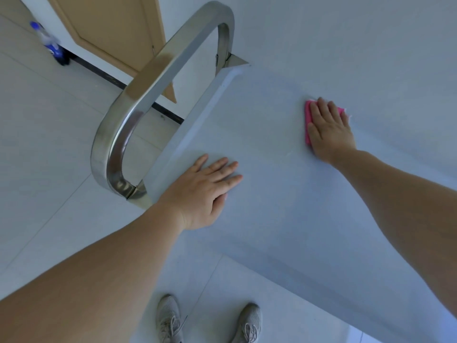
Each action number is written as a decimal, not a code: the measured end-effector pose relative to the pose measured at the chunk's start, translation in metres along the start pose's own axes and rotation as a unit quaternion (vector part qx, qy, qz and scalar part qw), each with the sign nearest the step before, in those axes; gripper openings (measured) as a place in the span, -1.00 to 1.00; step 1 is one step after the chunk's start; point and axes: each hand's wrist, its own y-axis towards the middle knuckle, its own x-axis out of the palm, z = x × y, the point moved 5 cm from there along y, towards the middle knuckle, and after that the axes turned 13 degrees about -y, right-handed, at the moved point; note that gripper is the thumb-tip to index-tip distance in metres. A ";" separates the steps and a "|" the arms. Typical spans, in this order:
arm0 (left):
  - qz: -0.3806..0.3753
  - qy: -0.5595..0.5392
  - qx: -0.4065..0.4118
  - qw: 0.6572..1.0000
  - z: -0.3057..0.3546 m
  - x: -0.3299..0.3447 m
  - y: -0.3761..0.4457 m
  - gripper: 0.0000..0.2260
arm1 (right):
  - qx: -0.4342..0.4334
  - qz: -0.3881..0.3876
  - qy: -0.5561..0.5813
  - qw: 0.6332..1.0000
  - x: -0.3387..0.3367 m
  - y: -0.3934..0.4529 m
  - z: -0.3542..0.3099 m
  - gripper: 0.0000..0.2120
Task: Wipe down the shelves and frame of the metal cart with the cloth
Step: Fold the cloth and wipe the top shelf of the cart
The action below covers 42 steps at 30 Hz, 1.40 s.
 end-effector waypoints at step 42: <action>0.043 0.032 -0.049 0.997 -0.042 -0.028 -0.020 -0.53 | -0.155 -0.097 0.002 0.983 -0.012 -0.224 -0.182 -0.45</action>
